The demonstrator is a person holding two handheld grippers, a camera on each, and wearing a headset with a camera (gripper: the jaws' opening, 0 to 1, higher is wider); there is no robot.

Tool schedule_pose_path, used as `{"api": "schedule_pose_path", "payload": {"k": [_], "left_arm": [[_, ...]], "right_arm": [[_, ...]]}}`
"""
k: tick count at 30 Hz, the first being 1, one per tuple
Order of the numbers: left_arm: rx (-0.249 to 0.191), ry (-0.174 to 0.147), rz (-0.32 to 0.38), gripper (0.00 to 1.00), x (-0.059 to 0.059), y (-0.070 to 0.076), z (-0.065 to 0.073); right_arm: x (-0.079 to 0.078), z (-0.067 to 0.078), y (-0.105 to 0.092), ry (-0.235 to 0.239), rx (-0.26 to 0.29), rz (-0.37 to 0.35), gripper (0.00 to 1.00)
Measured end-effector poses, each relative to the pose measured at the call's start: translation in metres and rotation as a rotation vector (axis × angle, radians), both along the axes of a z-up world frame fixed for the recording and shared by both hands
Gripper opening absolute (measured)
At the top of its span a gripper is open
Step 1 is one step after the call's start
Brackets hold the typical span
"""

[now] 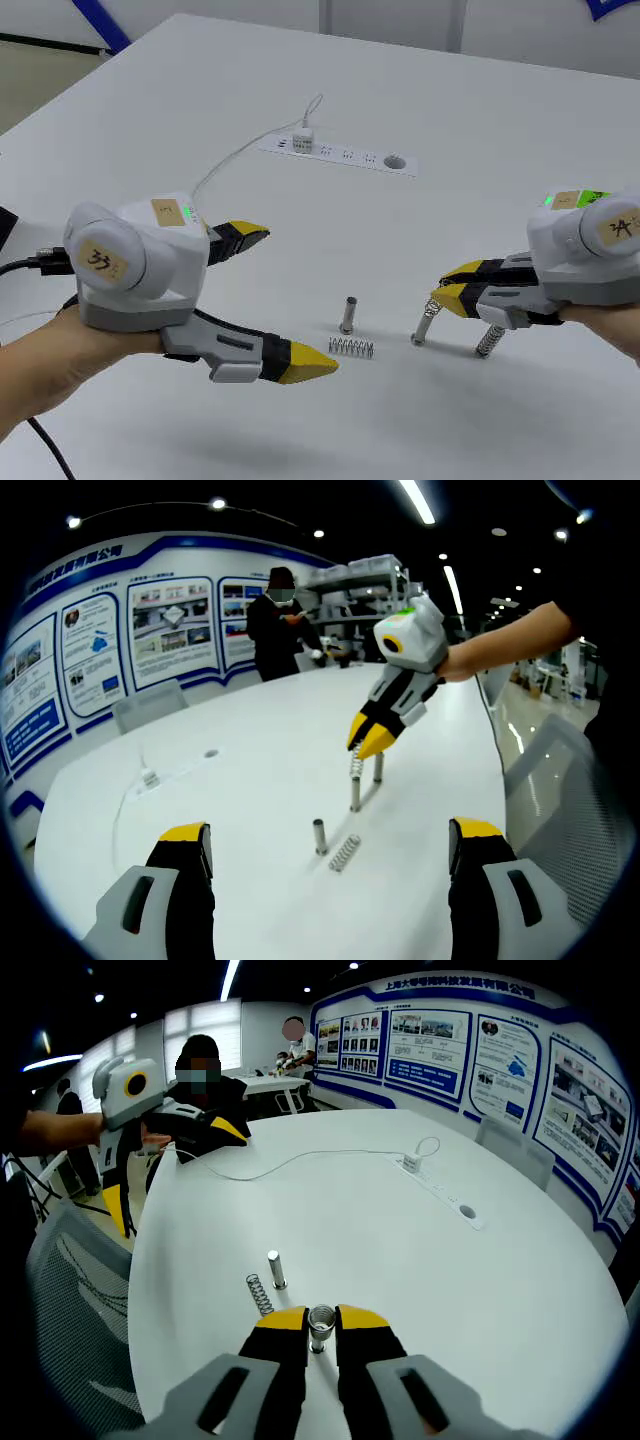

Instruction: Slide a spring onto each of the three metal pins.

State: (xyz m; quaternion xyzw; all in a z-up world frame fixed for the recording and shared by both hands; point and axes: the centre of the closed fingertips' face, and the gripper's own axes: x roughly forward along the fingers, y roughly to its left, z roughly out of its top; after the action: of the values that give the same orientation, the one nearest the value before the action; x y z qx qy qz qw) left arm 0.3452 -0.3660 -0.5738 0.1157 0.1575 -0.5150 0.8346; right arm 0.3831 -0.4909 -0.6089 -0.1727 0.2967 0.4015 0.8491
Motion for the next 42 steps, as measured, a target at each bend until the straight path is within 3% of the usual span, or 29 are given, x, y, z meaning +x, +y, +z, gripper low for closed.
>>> {"api": "schedule_pose_path", "payload": {"k": [8, 16, 27, 42], "left_arm": [[-0.015, 0.001, 0.015, 1.0, 0.001, 0.001, 0.002], [-0.015, 0.011, 0.024, 0.99, 0.002, 0.003, 0.0], [-0.009, 0.033, 0.023, 0.98, -0.005, 0.003, -0.008], [-0.005, 0.04, 0.03, 0.98, -0.007, 0.006, -0.009]], "right_arm": [[0.001, -0.005, 0.002, 0.015, -0.011, 0.003, 0.11], [0.005, -0.024, 0.002, 0.053, -0.026, -0.017, 0.11], [0.006, -0.048, 0.003, 0.068, -0.07, -0.019, 0.11], [0.004, -0.058, 0.002, 0.064, -0.11, -0.008, 0.12]]}}
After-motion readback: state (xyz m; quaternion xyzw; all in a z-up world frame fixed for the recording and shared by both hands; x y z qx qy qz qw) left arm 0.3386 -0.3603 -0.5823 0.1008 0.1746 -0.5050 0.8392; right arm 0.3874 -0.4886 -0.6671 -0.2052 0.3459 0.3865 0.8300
